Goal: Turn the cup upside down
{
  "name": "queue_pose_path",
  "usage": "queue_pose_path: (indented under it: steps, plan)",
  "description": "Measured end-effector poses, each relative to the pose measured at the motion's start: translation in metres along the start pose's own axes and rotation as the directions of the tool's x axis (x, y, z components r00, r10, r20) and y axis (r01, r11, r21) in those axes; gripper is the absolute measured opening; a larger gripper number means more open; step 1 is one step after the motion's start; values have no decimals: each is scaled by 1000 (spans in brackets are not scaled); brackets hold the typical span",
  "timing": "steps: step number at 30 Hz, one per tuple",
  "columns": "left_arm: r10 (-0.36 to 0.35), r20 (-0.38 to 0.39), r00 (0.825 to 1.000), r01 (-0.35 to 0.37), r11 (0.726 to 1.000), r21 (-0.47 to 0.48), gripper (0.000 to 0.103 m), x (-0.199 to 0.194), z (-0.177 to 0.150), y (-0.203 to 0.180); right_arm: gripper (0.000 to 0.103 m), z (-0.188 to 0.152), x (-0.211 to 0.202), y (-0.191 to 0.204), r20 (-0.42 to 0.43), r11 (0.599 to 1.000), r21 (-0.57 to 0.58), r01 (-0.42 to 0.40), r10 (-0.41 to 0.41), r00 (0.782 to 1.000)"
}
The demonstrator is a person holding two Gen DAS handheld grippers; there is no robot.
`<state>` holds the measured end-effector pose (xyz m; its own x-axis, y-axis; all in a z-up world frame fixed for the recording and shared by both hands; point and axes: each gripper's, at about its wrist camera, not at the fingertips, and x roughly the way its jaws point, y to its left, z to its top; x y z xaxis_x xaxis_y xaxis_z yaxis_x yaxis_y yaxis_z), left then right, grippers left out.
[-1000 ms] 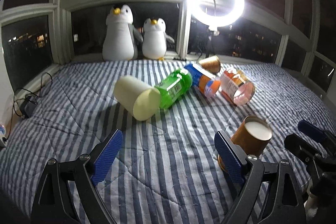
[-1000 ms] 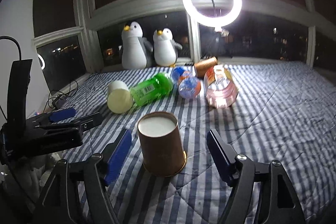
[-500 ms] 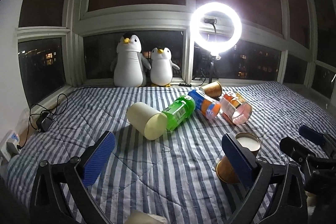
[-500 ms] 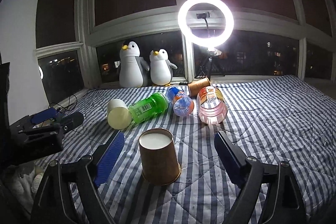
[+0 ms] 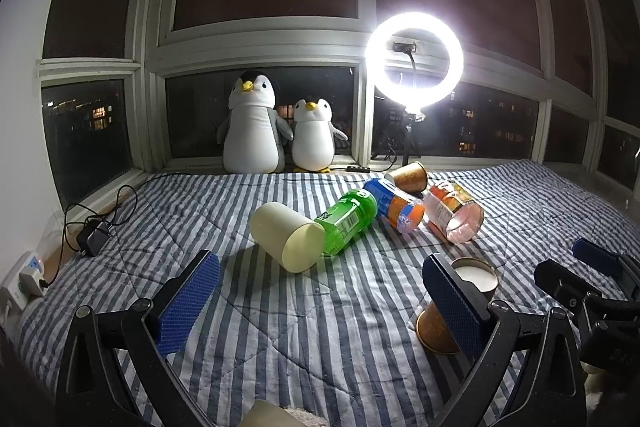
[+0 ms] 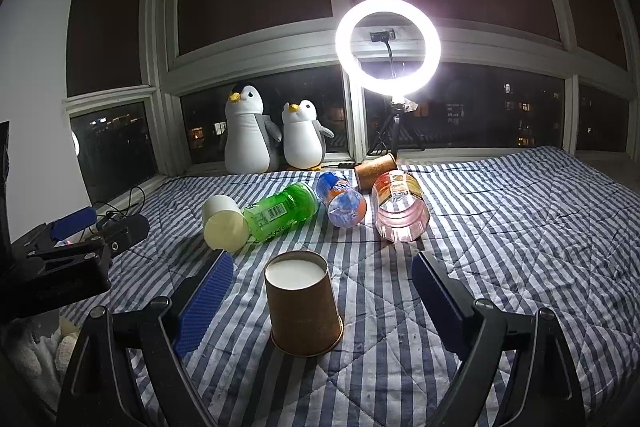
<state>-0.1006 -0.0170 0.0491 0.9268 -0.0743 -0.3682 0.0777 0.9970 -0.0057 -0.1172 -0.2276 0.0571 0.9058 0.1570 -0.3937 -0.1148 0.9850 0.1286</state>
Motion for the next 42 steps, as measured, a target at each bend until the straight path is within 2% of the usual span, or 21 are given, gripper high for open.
queue_pose_path:
  steps: [42]
  plan:
    - [13, 9, 1000, -13, 1000, 5, 103, 3, 0, 0, 89, 0, -2, -5, 13, 1000, 0, 16, -16, 1000]
